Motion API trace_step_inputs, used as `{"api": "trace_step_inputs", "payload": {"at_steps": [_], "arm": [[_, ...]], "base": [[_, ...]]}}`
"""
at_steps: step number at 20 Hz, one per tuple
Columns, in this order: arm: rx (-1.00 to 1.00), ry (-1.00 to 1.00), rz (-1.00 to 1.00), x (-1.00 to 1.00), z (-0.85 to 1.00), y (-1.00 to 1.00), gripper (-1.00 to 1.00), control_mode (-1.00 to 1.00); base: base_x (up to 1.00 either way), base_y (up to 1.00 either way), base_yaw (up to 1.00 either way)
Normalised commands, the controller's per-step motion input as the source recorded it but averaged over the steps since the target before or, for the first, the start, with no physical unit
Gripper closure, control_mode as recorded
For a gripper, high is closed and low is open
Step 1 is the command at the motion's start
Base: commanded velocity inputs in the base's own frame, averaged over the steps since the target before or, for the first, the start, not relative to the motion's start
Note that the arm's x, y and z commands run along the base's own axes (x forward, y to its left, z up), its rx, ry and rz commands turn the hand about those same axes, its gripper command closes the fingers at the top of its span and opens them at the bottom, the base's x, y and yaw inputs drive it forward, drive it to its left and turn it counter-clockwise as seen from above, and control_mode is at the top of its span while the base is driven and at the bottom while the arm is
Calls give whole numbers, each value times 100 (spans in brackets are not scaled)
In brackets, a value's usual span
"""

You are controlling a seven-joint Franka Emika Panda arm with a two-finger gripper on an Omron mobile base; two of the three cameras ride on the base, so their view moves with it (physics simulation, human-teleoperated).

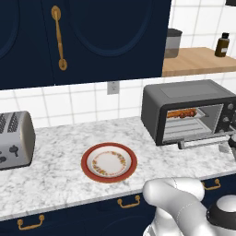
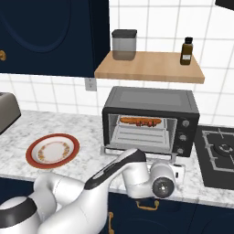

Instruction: Pick up the kebab skewer and baguette bread, and place them inside the toaster oven. Close the toaster oven door and start by setting the timer.

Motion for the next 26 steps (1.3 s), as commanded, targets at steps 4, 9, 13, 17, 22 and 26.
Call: {"api": "trace_step_inputs", "payload": {"at_steps": [4,9,13,17,22,26], "arm": [[0,-1,0,29,18,0,-100,-100],[0,0,0,39,1,0,-100,-100],[0,-1,0,39,16,0,-100,-100],[0,-3,0,32,36,0,-100,-100],[0,-1,0,34,15,2,-100,-100],[0,0,0,38,0,7,-100,-100]], "base": [[0,0,0],[0,0,0],[0,0,0],[0,0,0],[0,0,0],[0,0,0]]}}
